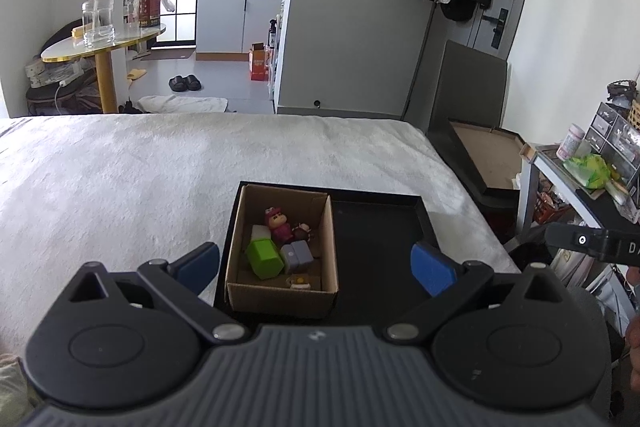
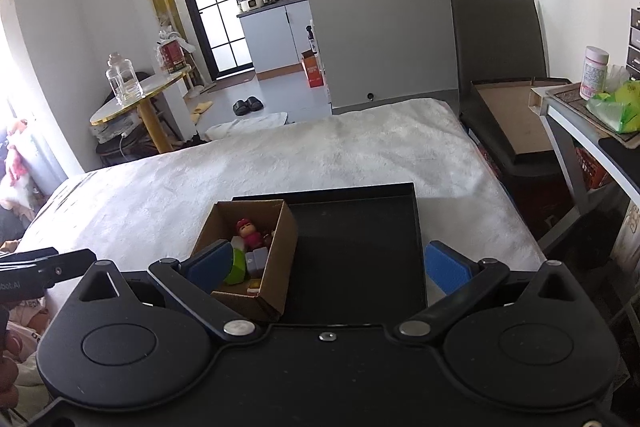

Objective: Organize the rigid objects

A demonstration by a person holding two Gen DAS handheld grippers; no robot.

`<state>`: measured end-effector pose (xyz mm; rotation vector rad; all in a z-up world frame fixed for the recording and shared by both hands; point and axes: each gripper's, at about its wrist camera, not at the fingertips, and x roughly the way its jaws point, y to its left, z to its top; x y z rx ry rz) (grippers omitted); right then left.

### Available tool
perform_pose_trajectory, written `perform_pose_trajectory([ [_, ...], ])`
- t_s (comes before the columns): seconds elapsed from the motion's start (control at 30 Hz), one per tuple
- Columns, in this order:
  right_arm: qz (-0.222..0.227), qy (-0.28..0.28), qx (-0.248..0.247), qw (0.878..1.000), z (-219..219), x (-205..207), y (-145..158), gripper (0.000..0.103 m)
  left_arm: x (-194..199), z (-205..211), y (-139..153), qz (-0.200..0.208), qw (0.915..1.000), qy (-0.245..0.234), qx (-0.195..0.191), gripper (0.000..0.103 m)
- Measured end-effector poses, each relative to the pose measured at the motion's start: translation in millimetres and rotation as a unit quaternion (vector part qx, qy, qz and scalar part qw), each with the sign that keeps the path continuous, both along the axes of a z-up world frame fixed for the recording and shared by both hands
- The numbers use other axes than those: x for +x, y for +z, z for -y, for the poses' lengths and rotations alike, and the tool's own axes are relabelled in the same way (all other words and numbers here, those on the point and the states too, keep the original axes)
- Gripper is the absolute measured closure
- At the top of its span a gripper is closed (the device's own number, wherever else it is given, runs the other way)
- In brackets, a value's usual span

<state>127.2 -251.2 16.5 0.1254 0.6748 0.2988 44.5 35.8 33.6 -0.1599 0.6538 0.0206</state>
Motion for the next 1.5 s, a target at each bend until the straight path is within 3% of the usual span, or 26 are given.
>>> perform_pose_trajectory([
  [0.8,-0.028,0.035,-0.006,0.999,-8.5,-1.9,-11.5,0.0,4.3,-1.5,-8.0,-0.019,0.9998,0.004,0.003,0.002],
  [1.5,-0.032,0.033,-0.007,0.999,-7.8,0.6,-12.9,0.0,5.6,-0.4,-14.7,-0.029,0.9996,0.0,0.006,0.002],
])
